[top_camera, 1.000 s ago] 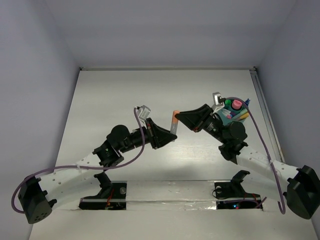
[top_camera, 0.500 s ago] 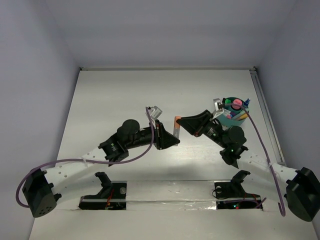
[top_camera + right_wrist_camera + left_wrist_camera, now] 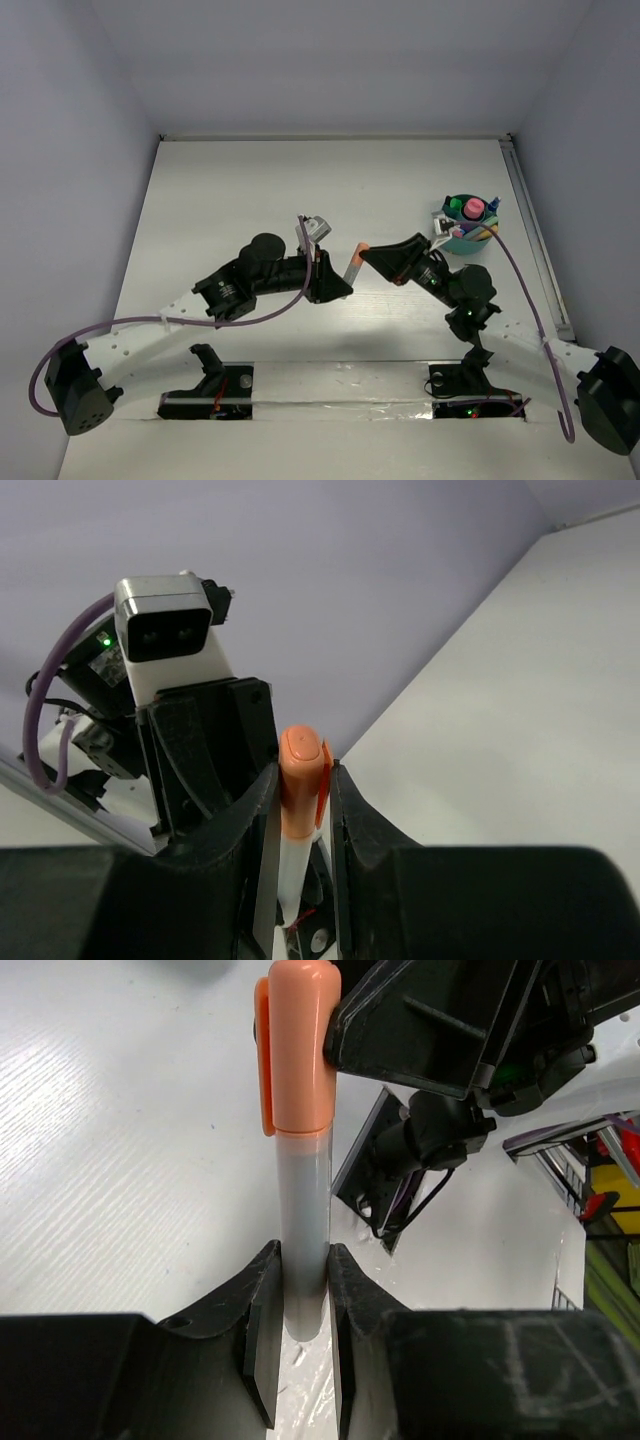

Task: Sort the stationery into containers
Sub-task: Close the pen cap on the pen.

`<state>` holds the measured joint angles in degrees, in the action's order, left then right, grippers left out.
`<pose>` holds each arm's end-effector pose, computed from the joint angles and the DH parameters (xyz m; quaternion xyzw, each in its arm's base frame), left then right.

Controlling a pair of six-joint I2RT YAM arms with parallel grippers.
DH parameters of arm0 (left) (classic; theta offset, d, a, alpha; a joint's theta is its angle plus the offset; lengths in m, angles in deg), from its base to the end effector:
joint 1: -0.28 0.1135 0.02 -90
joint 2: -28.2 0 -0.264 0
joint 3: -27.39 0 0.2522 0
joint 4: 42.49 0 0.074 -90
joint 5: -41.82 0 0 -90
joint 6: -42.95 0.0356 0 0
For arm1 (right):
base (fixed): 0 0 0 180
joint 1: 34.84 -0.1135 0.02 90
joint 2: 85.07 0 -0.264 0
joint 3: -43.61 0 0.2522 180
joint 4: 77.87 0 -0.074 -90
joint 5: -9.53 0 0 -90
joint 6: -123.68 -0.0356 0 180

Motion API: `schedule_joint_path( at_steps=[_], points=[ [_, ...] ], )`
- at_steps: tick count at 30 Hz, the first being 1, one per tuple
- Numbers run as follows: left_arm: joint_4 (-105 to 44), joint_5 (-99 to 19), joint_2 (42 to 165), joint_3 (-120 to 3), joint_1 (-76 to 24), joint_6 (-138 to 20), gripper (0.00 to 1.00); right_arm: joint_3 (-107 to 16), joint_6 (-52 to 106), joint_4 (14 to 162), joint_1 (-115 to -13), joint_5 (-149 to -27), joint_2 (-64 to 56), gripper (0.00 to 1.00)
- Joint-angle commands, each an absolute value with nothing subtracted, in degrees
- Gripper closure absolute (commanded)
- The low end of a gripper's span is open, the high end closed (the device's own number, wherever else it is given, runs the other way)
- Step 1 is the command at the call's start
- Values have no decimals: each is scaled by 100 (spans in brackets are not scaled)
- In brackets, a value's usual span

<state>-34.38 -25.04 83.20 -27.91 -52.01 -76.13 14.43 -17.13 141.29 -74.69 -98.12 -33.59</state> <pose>0.1275 -0.1878 0.3166 0.2777 0.6967 -0.5344 0.3898 0.1406 0.1314 0.2557 -0.0664 0.5978 0.6287 0.4929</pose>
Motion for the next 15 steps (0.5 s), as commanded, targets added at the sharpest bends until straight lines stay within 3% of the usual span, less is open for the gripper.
schedule_joint_path(
  at_steps=[1,15],
  points=[
    [-6459,-3465,7908,-4130,-4797,-7588,100,2158,-1290,11816,-7992,-11475,-3059,100],
    [-6600,-3104,8761,-4772,-4684,-7773,100,1992,-1317,11904,-8792,-10974,-2504,100]
  ],
)
